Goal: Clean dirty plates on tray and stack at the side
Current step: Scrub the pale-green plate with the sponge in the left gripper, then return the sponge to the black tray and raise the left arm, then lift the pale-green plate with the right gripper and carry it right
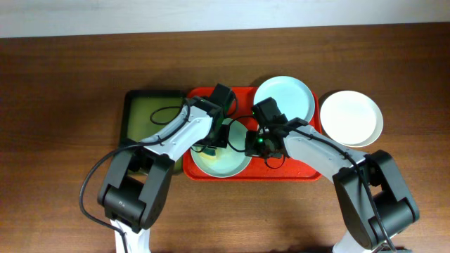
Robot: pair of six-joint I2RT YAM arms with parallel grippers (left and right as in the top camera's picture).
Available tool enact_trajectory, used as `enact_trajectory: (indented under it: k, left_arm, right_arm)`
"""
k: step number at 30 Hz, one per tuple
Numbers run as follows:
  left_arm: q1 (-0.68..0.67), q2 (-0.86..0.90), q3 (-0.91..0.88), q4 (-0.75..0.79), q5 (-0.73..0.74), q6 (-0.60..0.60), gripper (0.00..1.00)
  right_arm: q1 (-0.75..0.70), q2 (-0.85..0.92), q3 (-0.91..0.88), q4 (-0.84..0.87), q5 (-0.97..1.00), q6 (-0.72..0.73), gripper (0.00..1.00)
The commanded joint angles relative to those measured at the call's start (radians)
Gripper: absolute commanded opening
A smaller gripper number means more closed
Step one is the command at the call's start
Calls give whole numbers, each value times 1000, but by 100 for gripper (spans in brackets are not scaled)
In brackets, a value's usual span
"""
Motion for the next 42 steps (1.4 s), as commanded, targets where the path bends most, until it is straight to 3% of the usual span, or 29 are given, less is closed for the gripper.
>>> enact_trajectory:
  k: [1, 2, 3, 6, 7, 9, 10, 13, 19, 20, 21, 25, 26, 28, 32, 35, 36, 39, 42]
  left_arm:
    - [3, 0, 15, -37, 272, 58, 0]
    - [32, -24, 82, -101, 256, 58, 0]
    - [58, -49, 135, -143, 234, 63, 0]
    - [142, -117, 254, -278, 64, 66, 0]
    - [156, -118, 257, -313, 14, 66, 0]
    - [198, -117, 257, -370, -117, 66, 0]
    - [230, -117, 256, -369, -125, 66, 1]
    - [344, -117, 214, -333, -124, 66, 0]
    - [427, -116, -76, -49, -120, 88, 0]
    - [428, -116, -80, -43, -119, 88, 15]
    - [428, -120, -61, -59, -109, 89, 74]
    - [447, -172, 260, -272, -104, 55, 86]
    - [476, -193, 358, -317, -101, 19, 100]
    - [566, -237, 462, -330, -86, -1, 99]
    - [706, -260, 469, -329, -86, -3, 99]
    - [714, -260, 469, -329, -86, -3, 99]
    - [714, -260, 469, -329, -86, -3, 99]
    - [714, -260, 469, -329, -86, -3, 99]
    - [714, -260, 469, -329, -86, -3, 99]
  right_arm:
    - [6, 9, 1, 3, -10, 1, 4]
    - [6, 9, 1, 3, -10, 0, 8]
    - [6, 9, 1, 0, -10, 0, 18]
    - [6, 9, 1, 0, -10, 0, 24]
    - [6, 9, 1, 0, -10, 0, 31]
    - [6, 9, 1, 0, -10, 0, 54]
    - [6, 9, 1, 0, -10, 0, 61]
    - [6, 9, 1, 0, -10, 0, 64]
    - [6, 9, 1, 0, -10, 0, 63]
    - [6, 9, 1, 0, -10, 0, 63]
    - [6, 9, 1, 0, -10, 0, 63]
    - [6, 9, 1, -1, -10, 0, 63]
    - [6, 9, 1, -5, -9, 0, 61]
    - [7, 9, 1, -15, -9, 0, 54]
    - [7, 9, 0, -25, 3, 1, 43]
    - [7, 11, 0, -25, 33, 1, 22]
    - [7, 11, 0, -26, 33, 1, 7]
    - [-4, 8, 11, -52, 32, 1, 4]
    - [-34, 7, 148, -296, 87, 0, 4]
